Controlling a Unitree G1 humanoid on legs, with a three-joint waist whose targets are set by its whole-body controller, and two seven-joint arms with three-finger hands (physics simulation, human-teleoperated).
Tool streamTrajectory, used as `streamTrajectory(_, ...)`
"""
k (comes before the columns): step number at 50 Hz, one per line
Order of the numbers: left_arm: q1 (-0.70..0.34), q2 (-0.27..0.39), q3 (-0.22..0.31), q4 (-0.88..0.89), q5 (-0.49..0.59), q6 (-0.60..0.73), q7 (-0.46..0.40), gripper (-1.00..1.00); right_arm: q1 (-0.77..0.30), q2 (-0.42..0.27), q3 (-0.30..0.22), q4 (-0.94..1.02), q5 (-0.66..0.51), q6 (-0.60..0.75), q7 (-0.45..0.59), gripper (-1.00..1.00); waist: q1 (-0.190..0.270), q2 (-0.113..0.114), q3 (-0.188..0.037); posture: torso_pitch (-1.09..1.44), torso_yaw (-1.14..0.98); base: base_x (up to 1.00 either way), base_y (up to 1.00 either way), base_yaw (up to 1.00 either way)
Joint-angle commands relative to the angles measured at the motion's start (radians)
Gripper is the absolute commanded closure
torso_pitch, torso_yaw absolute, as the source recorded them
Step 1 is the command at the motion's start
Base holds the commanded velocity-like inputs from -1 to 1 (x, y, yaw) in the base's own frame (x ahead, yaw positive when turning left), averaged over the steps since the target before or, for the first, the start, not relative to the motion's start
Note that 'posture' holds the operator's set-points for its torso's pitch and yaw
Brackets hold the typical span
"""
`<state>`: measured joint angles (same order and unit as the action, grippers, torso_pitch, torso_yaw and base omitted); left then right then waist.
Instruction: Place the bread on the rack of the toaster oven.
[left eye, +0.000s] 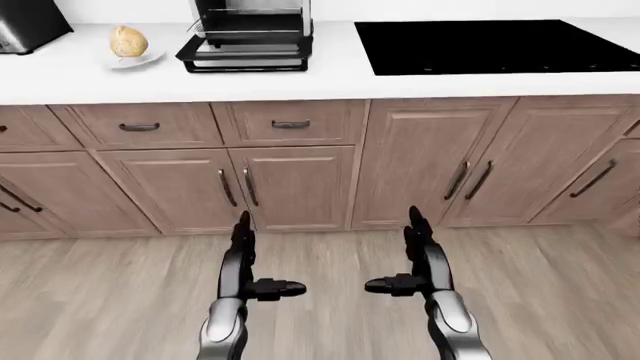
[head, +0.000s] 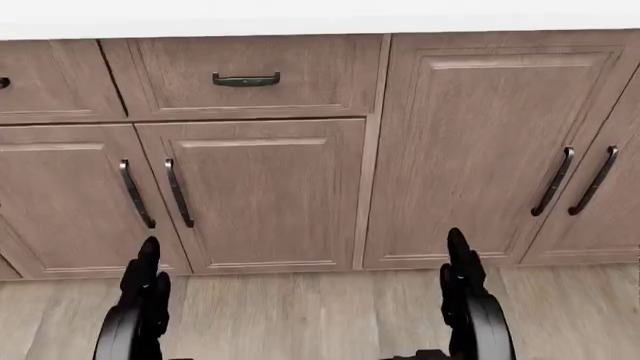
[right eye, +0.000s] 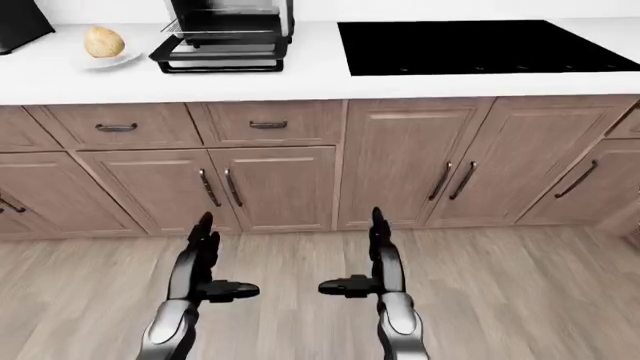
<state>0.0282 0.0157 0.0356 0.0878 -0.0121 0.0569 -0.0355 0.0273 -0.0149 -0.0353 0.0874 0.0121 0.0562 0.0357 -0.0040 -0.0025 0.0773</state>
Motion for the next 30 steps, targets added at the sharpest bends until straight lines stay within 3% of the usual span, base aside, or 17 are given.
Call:
streamTrajectory(1,-0.044,0.005,0.001,-0.087,0.003,-0.040,0.006,-1.00,-0.042,-0.014,-0.003,-0.084,-0.017,-0.056,-0.004,-1.00,-0.002,-0.008,-0.001,0.00,0.00,0.00,0.00,0.00)
streamTrajectory(3,-0.056,0.005,0.000,-0.086,0.005,-0.030,0.007,-1.00,-0.056,-0.017,-0.017,-0.075,-0.017,-0.065,-0.007,-1.00,0.007,-0.001,-0.062,0.00,0.00,0.00,0.00,0.00)
streamTrajectory(4,-0.060,0.004,0.000,-0.089,0.003,-0.023,0.007,-1.00,-0.057,-0.016,-0.019,-0.079,-0.008,-0.066,-0.003,-1.00,0.006,-0.001,-0.052,0.00,0.00,0.00,0.00,0.00)
streamTrajectory(5,-0.068,0.005,-0.002,-0.092,0.002,-0.013,0.004,-1.00,-0.064,-0.020,-0.021,-0.081,-0.020,-0.053,-0.011,-1.00,0.006,-0.007,-0.017,0.00,0.00,0.00,0.00,0.00)
streamTrajectory(7,-0.088,0.006,0.000,-0.094,-0.003,0.005,0.001,-1.00,-0.085,-0.026,-0.020,-0.104,-0.027,-0.030,-0.006,-1.00,0.008,-0.009,-0.070,0.00,0.00,0.00,0.00,0.00)
streamTrajectory(8,-0.102,0.008,0.002,-0.094,-0.004,0.018,0.004,-1.00,-0.098,-0.026,-0.022,-0.130,-0.021,-0.003,-0.003,-1.00,0.009,-0.009,-0.076,0.00,0.00,0.00,0.00,0.00)
streamTrajectory(15,-0.176,0.039,0.026,-0.253,0.003,0.203,0.001,-1.00,-0.173,-0.060,-0.050,-0.333,-0.034,0.201,0.028,-1.00,0.008,-0.006,-0.086,0.00,0.00,0.00,0.00,0.00)
streamTrajectory(23,-0.361,0.102,0.085,-0.439,-0.002,0.458,-0.007,-1.00,-0.380,-0.119,-0.075,-0.501,-0.051,0.456,0.073,-1.00,0.008,-0.005,-0.092,0.00,0.00,0.00,0.00,0.00)
streamTrajectory(24,-0.389,0.115,0.093,-0.449,-0.003,0.483,-0.006,-1.00,-0.425,-0.126,-0.081,-0.516,-0.043,0.494,0.077,-1.00,0.007,0.001,-0.111,0.00,0.00,0.02,0.06,0.00)
streamTrajectory(28,-0.449,0.152,0.123,-0.517,-0.024,0.569,-0.006,-1.00,-0.539,-0.156,-0.094,-0.549,-0.019,0.576,0.080,-1.00,0.001,0.009,-0.070,0.00,0.00,0.19,0.11,0.00)
streamTrajectory(30,-0.465,0.169,0.138,-0.555,-0.034,0.605,-0.004,-1.00,-0.565,-0.172,-0.084,-0.561,-0.024,0.596,0.084,-1.00,-0.003,0.022,-0.061,0.00,0.00,0.23,0.20,0.00)
